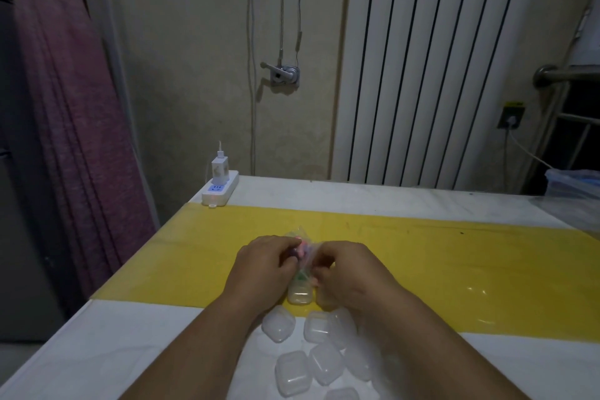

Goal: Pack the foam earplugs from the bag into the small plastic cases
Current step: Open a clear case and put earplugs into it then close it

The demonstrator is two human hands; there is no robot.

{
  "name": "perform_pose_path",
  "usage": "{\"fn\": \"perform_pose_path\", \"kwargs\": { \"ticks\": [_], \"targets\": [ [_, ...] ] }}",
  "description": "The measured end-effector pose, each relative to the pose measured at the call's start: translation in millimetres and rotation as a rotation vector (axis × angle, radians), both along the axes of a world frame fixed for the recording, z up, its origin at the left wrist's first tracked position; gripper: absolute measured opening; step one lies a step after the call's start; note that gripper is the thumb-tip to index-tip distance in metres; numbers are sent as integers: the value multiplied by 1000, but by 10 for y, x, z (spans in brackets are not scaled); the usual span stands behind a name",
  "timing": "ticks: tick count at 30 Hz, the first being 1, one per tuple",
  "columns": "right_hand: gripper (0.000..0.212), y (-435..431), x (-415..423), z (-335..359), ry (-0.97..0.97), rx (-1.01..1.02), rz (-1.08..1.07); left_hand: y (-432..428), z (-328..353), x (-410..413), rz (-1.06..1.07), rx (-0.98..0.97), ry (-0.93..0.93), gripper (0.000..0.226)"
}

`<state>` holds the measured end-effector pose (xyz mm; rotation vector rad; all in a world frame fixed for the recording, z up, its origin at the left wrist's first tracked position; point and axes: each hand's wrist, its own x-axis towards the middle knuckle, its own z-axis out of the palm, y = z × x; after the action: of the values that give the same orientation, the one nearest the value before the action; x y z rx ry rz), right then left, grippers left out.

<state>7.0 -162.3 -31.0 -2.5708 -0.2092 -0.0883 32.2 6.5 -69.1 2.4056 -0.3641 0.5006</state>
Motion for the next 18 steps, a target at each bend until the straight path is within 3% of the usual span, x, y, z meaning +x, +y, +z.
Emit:
{"fn": "perform_pose_path", "kwargs": {
  "ticks": [3, 9, 15, 18],
  "targets": [
    [8, -61, -24, 34, 16, -41, 14, -3, 10, -7, 0, 11, 18, 42],
    [8, 22, -16, 11, -6, -118, -64, 7, 52, -52, -16, -89, 131, 61],
    [11, 74, 1, 45, 6, -198, -116, -6, 54, -65, -13, -34, 105, 56],
    [13, 82, 7, -2, -11, -127, -124, -14, 77, -91, -7, -21, 104, 59]
  ]
}}
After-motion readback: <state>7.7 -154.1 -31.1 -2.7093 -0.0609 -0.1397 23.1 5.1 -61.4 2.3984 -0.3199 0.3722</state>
